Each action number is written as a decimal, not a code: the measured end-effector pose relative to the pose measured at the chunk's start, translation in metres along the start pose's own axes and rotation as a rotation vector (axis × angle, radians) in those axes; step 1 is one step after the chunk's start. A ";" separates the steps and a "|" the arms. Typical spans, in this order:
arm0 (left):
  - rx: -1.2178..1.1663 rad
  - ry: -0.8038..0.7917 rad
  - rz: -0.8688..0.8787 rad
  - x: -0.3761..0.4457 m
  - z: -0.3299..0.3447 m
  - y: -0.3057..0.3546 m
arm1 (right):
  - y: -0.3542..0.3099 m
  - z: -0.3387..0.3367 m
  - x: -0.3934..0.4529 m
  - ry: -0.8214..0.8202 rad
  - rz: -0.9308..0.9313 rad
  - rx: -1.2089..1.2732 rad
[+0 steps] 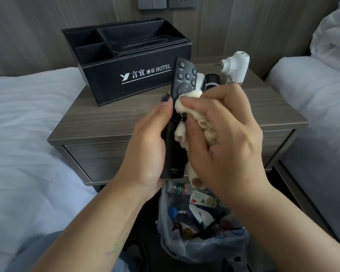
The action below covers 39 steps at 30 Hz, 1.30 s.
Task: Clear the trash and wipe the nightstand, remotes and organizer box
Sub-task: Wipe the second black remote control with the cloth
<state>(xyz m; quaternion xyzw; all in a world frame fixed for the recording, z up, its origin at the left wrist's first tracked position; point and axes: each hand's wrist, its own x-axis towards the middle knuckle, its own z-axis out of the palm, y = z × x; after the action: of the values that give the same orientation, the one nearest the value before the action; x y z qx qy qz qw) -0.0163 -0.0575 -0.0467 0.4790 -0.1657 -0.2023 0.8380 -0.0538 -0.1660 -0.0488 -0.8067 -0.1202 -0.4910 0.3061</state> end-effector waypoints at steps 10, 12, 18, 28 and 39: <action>-0.122 0.017 -0.029 -0.001 0.002 0.007 | -0.012 0.003 -0.008 -0.088 0.012 0.048; -0.136 0.037 -0.036 -0.002 0.004 0.008 | -0.009 0.003 -0.007 -0.075 0.009 0.063; -0.079 0.086 -0.021 -0.001 -0.001 0.006 | -0.005 0.002 -0.011 -0.015 0.070 0.051; -0.074 0.150 0.026 0.000 0.000 0.013 | -0.012 0.008 -0.012 0.010 0.059 0.058; -0.212 0.356 -0.048 0.003 -0.010 0.023 | -0.031 0.011 -0.034 -0.193 -0.001 0.142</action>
<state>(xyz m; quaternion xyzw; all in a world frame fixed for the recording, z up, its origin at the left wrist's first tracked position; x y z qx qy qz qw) -0.0048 -0.0414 -0.0310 0.4201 0.0186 -0.1507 0.8947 -0.0779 -0.1317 -0.0702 -0.8265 -0.1839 -0.4015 0.3491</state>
